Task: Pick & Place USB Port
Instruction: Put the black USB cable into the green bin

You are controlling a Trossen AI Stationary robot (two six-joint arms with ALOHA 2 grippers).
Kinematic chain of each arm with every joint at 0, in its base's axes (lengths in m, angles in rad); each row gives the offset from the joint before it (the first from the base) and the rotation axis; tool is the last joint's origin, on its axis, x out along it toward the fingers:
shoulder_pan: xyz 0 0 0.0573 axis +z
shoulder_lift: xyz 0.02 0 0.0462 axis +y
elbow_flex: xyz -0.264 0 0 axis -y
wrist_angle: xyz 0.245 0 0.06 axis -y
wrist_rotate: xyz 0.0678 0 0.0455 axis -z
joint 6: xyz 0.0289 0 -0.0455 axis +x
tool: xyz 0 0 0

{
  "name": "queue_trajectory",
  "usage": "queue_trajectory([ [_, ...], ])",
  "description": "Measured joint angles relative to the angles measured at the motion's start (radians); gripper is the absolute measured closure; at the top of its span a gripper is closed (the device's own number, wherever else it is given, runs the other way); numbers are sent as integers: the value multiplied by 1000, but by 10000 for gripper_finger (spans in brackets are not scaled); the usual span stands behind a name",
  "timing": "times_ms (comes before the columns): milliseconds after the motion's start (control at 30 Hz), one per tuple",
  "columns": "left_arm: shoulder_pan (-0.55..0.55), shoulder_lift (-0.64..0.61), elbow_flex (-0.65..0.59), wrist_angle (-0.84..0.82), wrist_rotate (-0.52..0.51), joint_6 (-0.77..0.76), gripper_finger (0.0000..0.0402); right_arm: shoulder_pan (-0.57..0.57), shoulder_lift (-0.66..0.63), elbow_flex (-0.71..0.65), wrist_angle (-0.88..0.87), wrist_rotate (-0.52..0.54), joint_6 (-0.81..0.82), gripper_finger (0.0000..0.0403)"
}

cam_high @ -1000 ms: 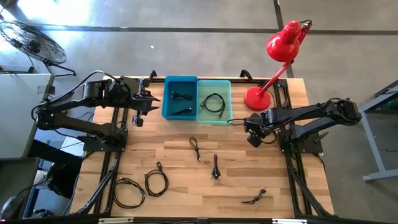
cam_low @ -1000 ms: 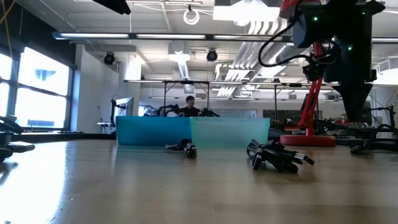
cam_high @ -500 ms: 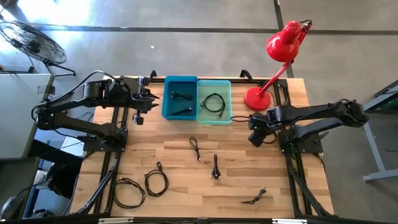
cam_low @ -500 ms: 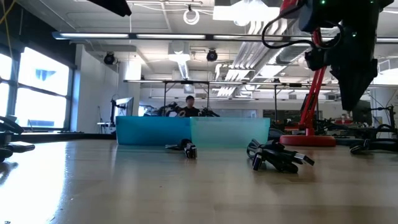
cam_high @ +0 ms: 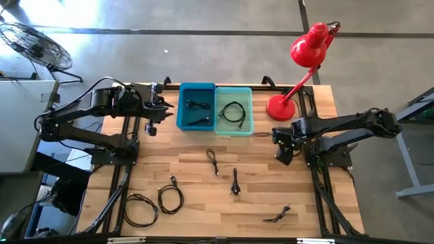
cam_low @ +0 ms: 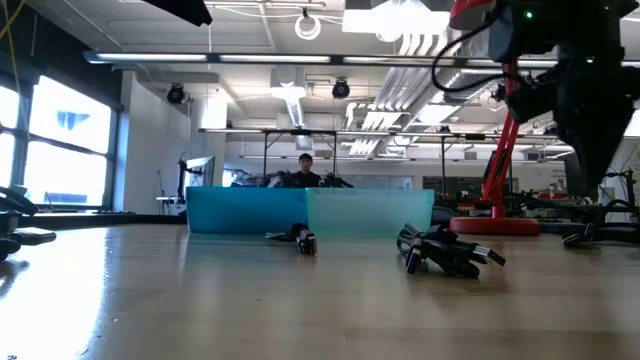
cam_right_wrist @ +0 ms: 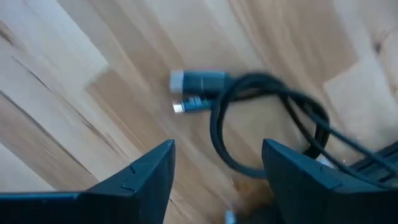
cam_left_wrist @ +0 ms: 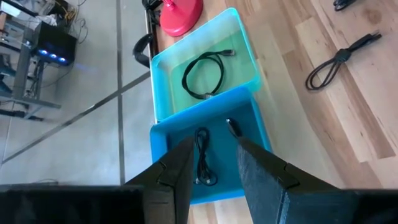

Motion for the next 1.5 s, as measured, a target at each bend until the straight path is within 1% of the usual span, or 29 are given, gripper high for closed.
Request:
queue_trajectory([
  [167,0,0,0,-5,8,-8,284,46,0,-65,14,20,11,171],
  [333,0,0,0,-1,8,-8,284,63,0,-140,117,2,6,171],
  [433,0,0,0,13,8,-8,284,64,0,-211,171,-24,11,171],
  [567,0,0,0,18,9,-9,284,64,-2,-300,264,-23,48,171],
  [633,0,0,0,21,9,-13,284,63,-7,-322,289,-26,71,176],
  [700,0,0,0,26,11,-19,284,61,-6,-322,287,-24,91,196],
  [767,0,0,0,35,12,-20,284,61,-1,-302,265,-12,99,237],
  [900,0,0,0,40,12,-21,284,60,3,-262,253,34,59,370],
  [933,0,0,0,39,12,-21,284,60,2,-254,260,55,48,384],
  [1000,0,0,0,40,15,-26,284,59,2,-242,259,90,70,385],
  [1067,0,0,0,39,20,-37,284,53,2,-219,253,104,79,393],
  [1200,0,0,0,37,20,-43,284,47,2,-103,266,148,50,396],
  [1300,0,0,0,32,21,-46,284,47,2,44,271,233,-35,397],
  [1433,0,0,0,29,32,-70,284,37,1,224,285,393,-209,398],
  [1500,0,0,0,28,61,-79,284,3,2,286,329,427,-292,398],
])
